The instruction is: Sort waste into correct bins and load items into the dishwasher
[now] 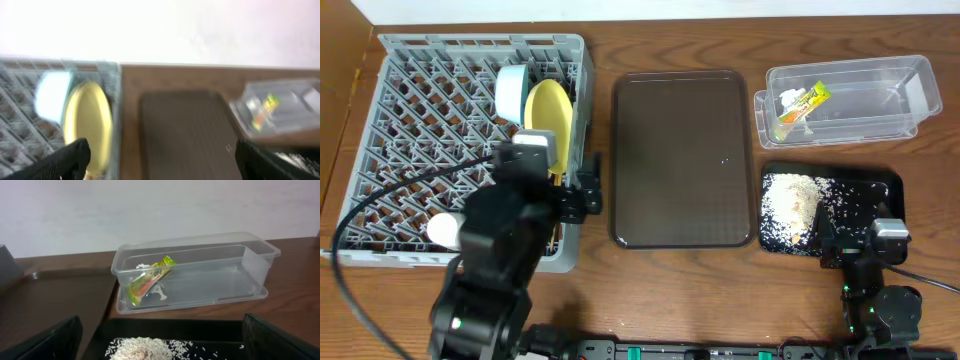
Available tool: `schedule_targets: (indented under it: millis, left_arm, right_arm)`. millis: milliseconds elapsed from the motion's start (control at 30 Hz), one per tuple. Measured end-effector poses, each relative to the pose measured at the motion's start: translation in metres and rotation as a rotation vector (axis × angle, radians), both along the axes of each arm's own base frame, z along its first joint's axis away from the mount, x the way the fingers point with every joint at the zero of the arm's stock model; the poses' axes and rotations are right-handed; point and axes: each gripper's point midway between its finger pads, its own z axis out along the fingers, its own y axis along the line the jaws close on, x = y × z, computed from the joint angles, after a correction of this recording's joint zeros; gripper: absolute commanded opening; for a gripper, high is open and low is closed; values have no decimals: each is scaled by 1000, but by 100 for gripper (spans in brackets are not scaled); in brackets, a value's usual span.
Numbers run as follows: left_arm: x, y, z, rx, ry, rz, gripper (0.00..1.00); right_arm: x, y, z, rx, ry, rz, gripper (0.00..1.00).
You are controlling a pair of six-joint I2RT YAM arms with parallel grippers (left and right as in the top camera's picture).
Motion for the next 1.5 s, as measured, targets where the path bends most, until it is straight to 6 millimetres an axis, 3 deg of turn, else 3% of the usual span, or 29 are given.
schedule_targets:
  millis: [67,200,433,867,1500]
  left_arm:
    - [-6,12,3,28,-58,12,93]
    - [-27,31,-8,71,-120,44,93]
    - [-52,35,-76,87,-143,45,94]
    - [-27,34,-166,79,-233,46,94]
    - [-27,34,-169,79,-234,50,95]
  right_arm:
    - [0,0,0,0,0,0,99]
    - [0,0,0,0,0,0,99]
    - [0,0,0,0,0,0,99]
    - [0,0,0,0,0,0,99]
    - [0,0,0,0,1,0,99]
